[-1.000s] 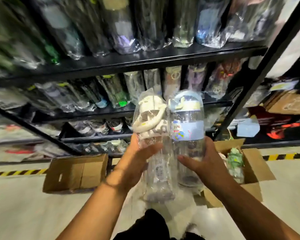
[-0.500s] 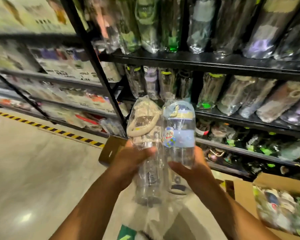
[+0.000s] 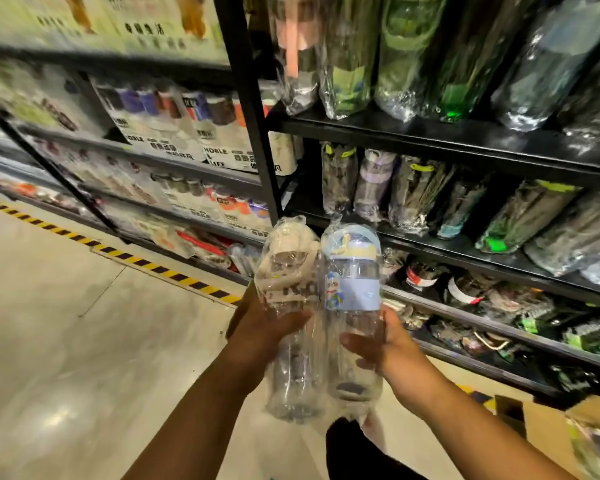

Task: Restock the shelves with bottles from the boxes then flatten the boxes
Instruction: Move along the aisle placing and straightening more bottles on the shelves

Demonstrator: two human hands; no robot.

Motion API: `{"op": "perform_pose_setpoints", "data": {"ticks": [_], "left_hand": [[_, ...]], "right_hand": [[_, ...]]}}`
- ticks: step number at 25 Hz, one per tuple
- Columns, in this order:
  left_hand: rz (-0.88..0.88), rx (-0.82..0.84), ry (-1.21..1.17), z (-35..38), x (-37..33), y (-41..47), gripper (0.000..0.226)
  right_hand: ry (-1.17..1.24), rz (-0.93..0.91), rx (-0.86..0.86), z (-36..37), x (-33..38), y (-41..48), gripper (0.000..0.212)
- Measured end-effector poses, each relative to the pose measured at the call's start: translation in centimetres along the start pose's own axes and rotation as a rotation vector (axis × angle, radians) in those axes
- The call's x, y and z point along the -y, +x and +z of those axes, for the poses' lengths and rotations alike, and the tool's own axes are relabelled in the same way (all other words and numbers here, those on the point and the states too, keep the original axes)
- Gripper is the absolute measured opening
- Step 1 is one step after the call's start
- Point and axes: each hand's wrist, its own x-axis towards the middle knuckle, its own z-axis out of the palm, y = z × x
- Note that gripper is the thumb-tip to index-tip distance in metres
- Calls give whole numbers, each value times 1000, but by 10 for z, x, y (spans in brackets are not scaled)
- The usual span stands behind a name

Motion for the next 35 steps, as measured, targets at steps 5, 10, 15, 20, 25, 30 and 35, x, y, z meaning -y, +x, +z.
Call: {"op": "perform_pose_setpoints", "data": {"ticks": [5, 10, 15, 20, 25, 30, 35], "left_hand": [[-67, -89, -18, -21, -29, 61, 59], [-39, -167, -3, -43, -54, 108, 46], [-73, -191, 21, -71, -64, 135, 44], [-142, -155, 27, -118, -55, 165, 47], [-191, -80, 70, -156, -45, 194, 45], [-255, -36, 81, -179, -30, 211, 51], [-286, 22, 126, -193, -14, 218, 58]], "right_hand": [[29, 82, 106, 4, 35, 86, 79], [-15, 67, 33, 8, 64, 189, 87], [-60, 3, -100, 29, 68, 276, 80], [-204, -28, -332, 59, 61, 333, 100], [-240, -129, -451, 80, 55, 377, 85], [-336, -265, -575, 91, 52, 414, 88], [-358, -342, -631, 98, 47, 449, 85]]}}
